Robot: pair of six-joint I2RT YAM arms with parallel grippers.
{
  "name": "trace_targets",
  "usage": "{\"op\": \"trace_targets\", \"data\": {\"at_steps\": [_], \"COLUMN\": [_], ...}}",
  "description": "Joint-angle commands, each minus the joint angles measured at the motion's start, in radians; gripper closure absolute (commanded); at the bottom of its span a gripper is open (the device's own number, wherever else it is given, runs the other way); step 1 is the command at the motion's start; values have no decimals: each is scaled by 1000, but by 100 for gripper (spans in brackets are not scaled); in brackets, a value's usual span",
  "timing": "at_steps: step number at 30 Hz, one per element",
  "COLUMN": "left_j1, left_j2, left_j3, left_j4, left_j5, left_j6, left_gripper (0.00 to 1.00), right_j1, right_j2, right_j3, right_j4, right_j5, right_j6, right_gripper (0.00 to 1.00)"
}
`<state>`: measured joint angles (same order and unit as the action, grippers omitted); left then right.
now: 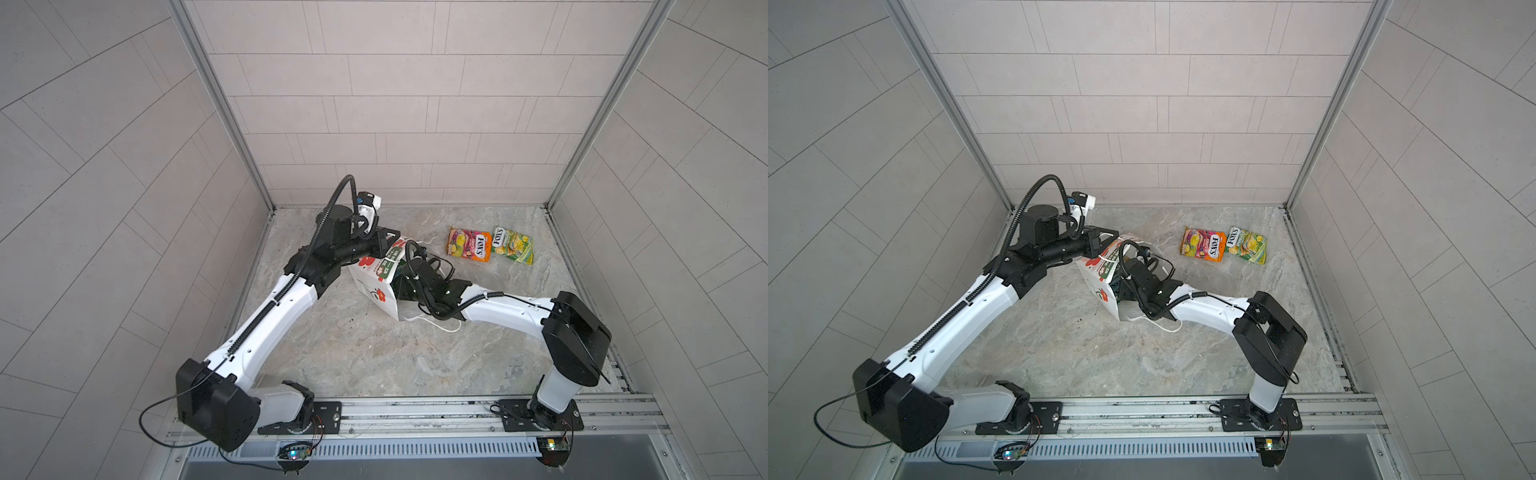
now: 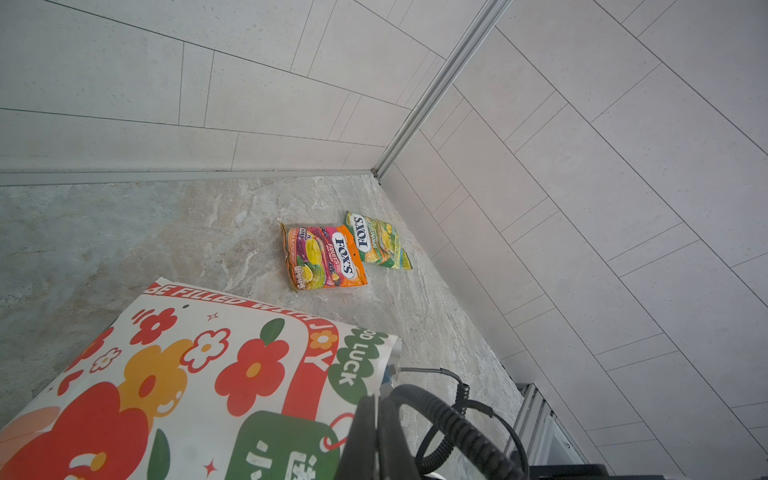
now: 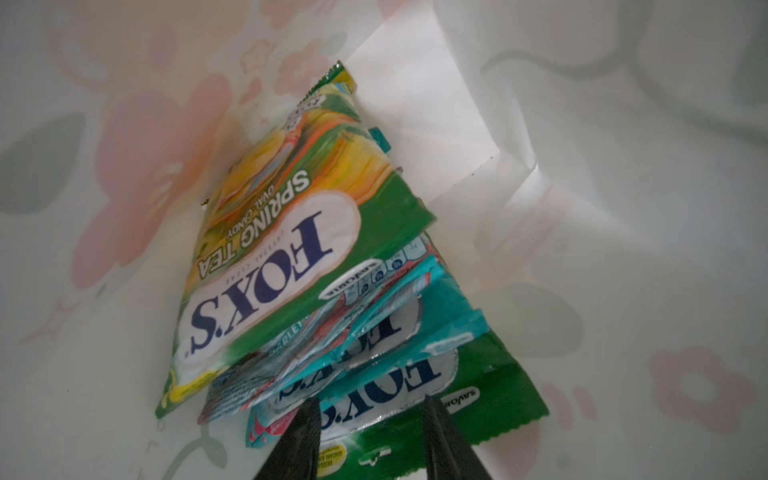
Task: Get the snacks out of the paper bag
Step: 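Close the right gripper on the teal mint packet inside the bag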
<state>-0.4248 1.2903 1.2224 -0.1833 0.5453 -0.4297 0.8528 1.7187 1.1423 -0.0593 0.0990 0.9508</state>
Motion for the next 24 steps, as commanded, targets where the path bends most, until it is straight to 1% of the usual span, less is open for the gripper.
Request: {"op": "trace_targets", "data": {"at_steps": [1, 5, 11, 22, 24], "left_j1": [2, 1, 2, 2, 3], "left_j2": [-13, -13, -14, -11, -9], "left_j3": [-6, -5, -6, -5, -7], "left_j4": [31, 31, 32, 34, 33], "left_j5": [4, 5, 7, 10, 10], "left_j6": [1, -1, 0, -3, -3], "left_gripper": [100, 100, 100, 100, 100], "right_j1": [6, 7, 8, -6, -6], "right_j2": [24, 46, 67, 116, 132], "right_j3": [28, 41, 50, 88, 96], "right_j4": [-33, -36, -42, -40, -40], "right_j5": [44, 47, 62, 80, 80], "right_j6": [81, 88, 105, 117, 124], "right_gripper": [58, 59, 64, 65, 68]}}
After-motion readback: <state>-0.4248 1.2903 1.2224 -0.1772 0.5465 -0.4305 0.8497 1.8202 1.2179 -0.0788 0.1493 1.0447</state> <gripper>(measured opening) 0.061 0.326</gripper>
